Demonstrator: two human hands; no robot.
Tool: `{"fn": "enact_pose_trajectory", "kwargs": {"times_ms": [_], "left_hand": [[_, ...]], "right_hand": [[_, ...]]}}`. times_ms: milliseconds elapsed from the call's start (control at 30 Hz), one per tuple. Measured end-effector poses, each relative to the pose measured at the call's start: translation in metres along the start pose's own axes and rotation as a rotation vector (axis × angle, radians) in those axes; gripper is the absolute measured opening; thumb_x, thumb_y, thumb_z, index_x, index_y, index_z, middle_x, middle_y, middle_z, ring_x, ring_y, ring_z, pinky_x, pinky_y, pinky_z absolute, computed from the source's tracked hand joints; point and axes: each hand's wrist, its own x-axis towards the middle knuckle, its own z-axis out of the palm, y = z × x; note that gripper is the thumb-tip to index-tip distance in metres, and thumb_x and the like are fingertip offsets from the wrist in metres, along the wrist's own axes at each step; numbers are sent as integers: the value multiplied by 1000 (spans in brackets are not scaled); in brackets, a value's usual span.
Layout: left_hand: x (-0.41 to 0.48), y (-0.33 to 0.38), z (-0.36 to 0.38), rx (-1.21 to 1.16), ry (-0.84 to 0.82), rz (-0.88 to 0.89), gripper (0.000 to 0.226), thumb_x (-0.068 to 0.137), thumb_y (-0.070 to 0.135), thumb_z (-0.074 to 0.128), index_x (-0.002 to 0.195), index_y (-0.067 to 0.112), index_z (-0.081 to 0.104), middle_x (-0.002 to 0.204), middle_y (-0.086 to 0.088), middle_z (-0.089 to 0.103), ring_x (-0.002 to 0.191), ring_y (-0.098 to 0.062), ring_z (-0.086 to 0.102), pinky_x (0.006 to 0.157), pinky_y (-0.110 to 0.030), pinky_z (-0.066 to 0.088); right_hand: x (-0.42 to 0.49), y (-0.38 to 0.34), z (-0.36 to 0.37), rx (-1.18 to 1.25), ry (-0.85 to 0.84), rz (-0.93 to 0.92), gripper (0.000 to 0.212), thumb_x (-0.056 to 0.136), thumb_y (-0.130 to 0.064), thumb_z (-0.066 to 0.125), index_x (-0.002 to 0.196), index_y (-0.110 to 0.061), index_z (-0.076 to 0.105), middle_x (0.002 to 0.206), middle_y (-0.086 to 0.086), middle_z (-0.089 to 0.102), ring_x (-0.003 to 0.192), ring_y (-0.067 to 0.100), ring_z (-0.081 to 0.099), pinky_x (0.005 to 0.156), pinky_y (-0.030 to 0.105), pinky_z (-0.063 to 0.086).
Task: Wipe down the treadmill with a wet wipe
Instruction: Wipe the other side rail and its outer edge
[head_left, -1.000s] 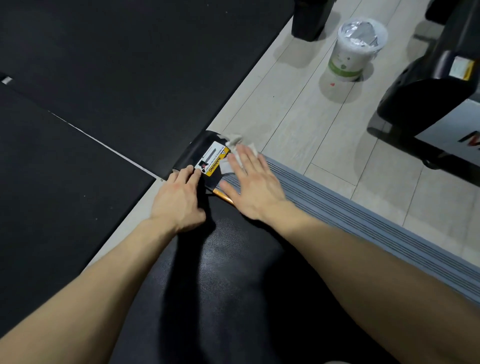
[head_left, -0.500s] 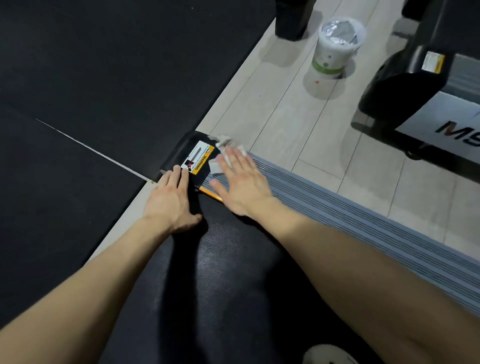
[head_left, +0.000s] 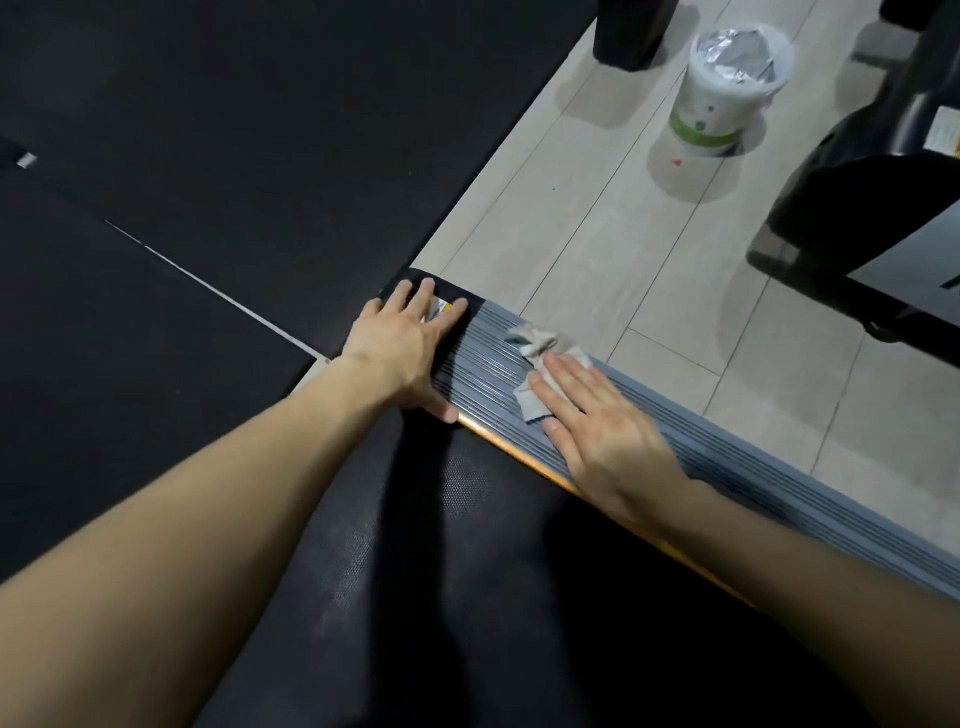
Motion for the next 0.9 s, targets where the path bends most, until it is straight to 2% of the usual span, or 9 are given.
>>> {"fn": "enact_pose_trajectory", "kwargs": {"times_ms": [100,200,267,367,433,500,633,767,900], "left_hand": [[15,-4,-7,22,-78,34,170,39,90,85,164,46,-21,177,-4,-17,165,-31,-10,130,-55,21],[23,-1,-14,-4,-111,46,176,32,86,90,161,50,-23,177,-1,-18,165,-31,-8,124,-55,37],[23,1,-19,-15,-119,36,177,30,82,93,162,50,-20,177,-2,-15,164,-34,-3,122,-56,41],[24,3,-23,-37,-126,42,176,29,76,96,165,47,-12,177,-5,-10,163,-36,0,122,-57,39],[24,3,-23,-31,-117,62,175,29,78,95,166,46,-10,176,-6,-8,162,-36,2,122,-57,38],[24,1,-22,-12,-111,73,173,33,80,93,166,44,-12,177,-8,-9,163,-37,2,124,-56,36],[27,-3,-16,8,-108,106,172,35,85,89,166,43,-15,176,-11,-11,162,-39,3,123,-56,34],[31,-7,-11,8,-89,150,168,40,83,89,164,41,-16,174,-15,-9,160,-43,2,118,-60,34],[33,-14,-10,12,-111,216,165,46,88,84,165,35,-18,172,-19,-9,159,-48,2,117,-67,32]], "right_hand": [[12,5,-11,28,71,-75,48,110,-29,44,155,-14,55,163,7,50,153,23,42,123,44,37],[25,13,-17,130,131,-78,38,98,-16,58,132,-13,74,139,8,69,126,27,61,103,46,53],[35,16,-19,202,141,-97,33,93,-8,64,123,-13,78,126,10,71,113,29,62,92,45,57],[42,19,-27,256,93,-100,30,92,-7,75,118,-19,79,117,2,69,109,21,59,85,32,58],[44,19,-29,263,66,-95,39,84,-2,82,117,-23,79,113,-3,67,106,17,57,79,26,57],[50,19,-25,294,102,-115,48,76,6,83,114,-22,76,107,-1,65,101,21,59,72,29,55],[57,16,-16,292,128,-115,46,76,10,81,114,-17,79,105,-2,63,103,22,61,77,31,56],[52,8,-17,259,156,-103,36,91,6,61,115,-14,79,114,2,70,107,26,63,88,35,56],[48,-5,-11,173,218,-3,21,99,1,69,110,-13,81,109,5,69,110,28,65,102,29,50]]}}
